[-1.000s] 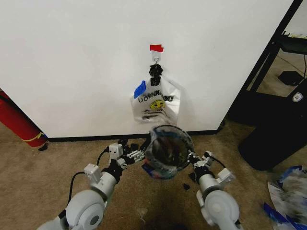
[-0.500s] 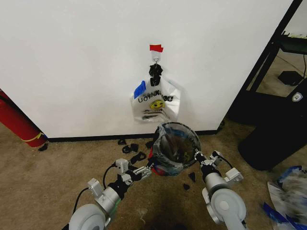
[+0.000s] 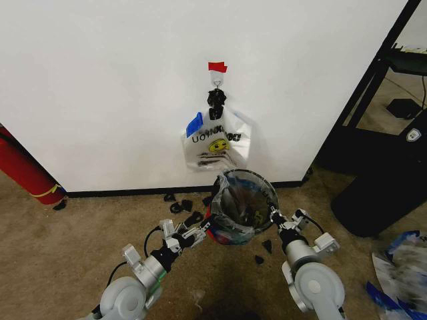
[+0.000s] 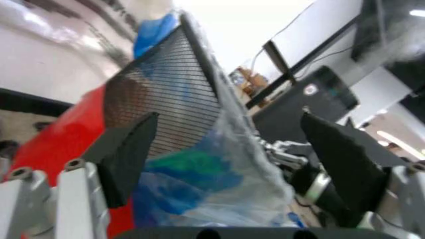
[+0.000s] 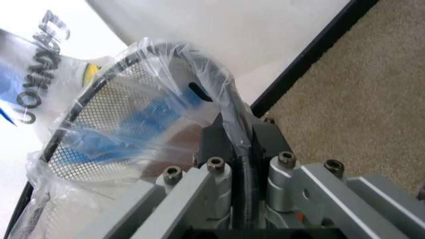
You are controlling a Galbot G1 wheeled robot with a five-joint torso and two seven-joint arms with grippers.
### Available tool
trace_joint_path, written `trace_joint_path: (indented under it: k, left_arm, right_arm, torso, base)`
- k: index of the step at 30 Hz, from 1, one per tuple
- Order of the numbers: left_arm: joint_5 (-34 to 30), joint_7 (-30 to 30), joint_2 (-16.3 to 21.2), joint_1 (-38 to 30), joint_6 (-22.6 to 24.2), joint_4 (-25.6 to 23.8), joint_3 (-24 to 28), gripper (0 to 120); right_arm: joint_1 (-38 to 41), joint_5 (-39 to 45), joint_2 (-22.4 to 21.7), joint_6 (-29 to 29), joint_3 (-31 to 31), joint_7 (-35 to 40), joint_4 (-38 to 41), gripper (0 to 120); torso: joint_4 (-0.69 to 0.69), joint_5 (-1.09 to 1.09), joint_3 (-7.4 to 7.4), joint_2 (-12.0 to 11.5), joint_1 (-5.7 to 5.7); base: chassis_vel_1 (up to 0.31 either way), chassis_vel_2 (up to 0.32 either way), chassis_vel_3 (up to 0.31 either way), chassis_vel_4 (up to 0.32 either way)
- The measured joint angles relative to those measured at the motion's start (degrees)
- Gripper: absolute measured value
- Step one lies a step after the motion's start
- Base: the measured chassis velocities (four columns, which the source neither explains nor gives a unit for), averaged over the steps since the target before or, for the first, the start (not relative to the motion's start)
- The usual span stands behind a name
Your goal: Pick up the garbage bag from the wall and place it over the trash bin.
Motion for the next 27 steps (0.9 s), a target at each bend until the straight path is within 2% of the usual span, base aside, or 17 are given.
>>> trace_joint_path:
  k: [7,25,26,27]
  left_arm:
    - [0.68,2.0,-0.17,-0.13,-0.1,0.27,0.66,76]
    - [1.02,1.81,-0.19,-0.2,-0.2,0.34,0.82,76]
    - [1.16,1.22,-0.76,-1.22,-0.7,1.97,1.7,76]
    - [1.18,0.93,-1.01,-1.93,-0.89,2.78,2.06,75]
  right_arm:
    - [0.0,0.04,-0.04,-0.04,-0.07,0.0,-0.08,1]
    - [0.03,0.07,-0.01,-0.06,-0.13,0.0,-0.07,1]
    - [-0.05,0.06,0.18,-0.09,-0.5,-0.02,0.26,1]
    - [-0.15,0.07,0.27,-0.16,-0.66,-0.07,0.47,1]
  torso:
    - [-0.01,0.0,0.0,0.0,0.0]
    - [0.0,0.0,0.0,0.0,0.0]
    - [0.01,0.04,0.0,0.0,0.0]
    - [0.01,-0.03,0.01,0.0,0.0]
  base:
    - [0.0,0.0,0.0,0.0]
    - [0.0,0.0,0.0,0.0]
    - [0.0,0.0,0.0,0.0]
    - [0.0,0.0,0.0,0.0]
